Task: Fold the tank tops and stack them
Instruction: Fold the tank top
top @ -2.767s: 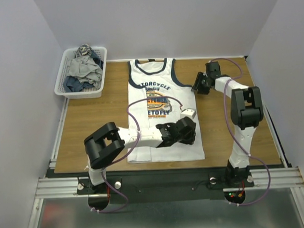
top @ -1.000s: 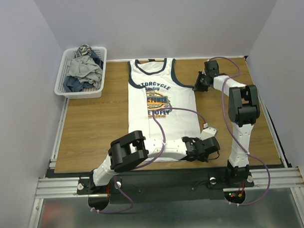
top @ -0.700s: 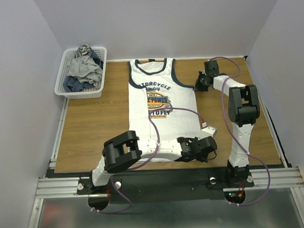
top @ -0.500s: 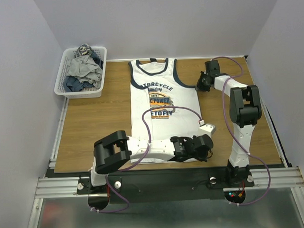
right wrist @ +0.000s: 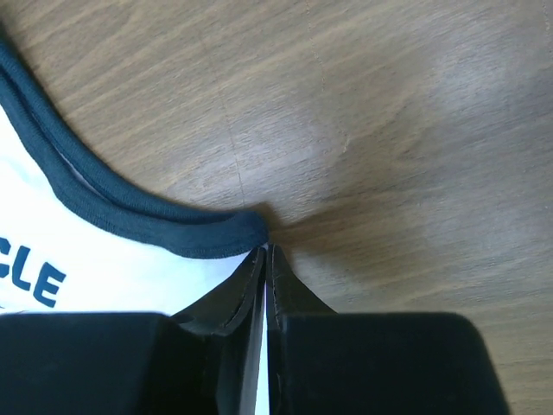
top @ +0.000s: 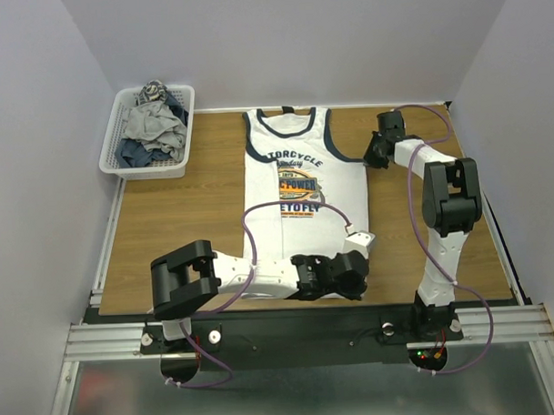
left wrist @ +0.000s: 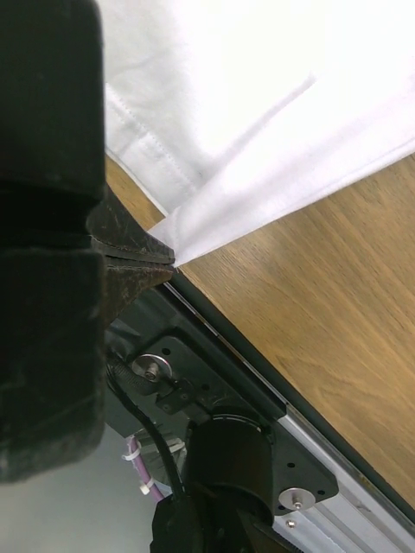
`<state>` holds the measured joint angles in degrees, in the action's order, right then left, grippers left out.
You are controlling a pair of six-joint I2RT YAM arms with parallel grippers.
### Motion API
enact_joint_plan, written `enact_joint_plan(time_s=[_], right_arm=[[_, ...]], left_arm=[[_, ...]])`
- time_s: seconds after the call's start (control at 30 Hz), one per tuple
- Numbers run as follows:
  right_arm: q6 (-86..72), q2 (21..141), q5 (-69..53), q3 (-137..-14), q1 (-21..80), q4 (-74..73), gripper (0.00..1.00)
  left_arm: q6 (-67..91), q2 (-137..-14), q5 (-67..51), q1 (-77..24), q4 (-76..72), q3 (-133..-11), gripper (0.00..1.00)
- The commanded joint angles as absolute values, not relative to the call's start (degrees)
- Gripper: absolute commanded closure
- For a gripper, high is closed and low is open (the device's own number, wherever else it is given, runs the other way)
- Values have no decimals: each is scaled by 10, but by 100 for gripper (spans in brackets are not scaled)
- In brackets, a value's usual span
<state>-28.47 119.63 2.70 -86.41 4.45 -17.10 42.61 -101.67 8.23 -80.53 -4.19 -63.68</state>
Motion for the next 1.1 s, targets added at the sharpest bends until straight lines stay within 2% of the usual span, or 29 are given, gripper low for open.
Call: enact_joint_plan(time_s=[0.0, 0.1, 0.2, 0.4, 0.6, 1.07], right_arm=[[-288, 1170, 39, -871, 39, -145, 85], [-289, 1176, 34, -874, 39, -143, 75], [-289, 1180, 32, -877, 39, -142, 70], [-292, 1177, 23, -868, 39, -137, 69], [-300, 1154, 3, -843, 38, -113, 65], [-305, 1131, -12, -800, 39, -84, 63]], left_arm=[[434, -982, 74, -808, -66, -630, 100], [432, -988, 72, -807, -66, -635, 100], [428, -992, 71, -807, -62, -642, 100], [429, -998, 72, -806, -62, -645, 100], [431, -1001, 71, -805, -62, -645, 100], [433, -1011, 68, -804, -61, -650, 100]])
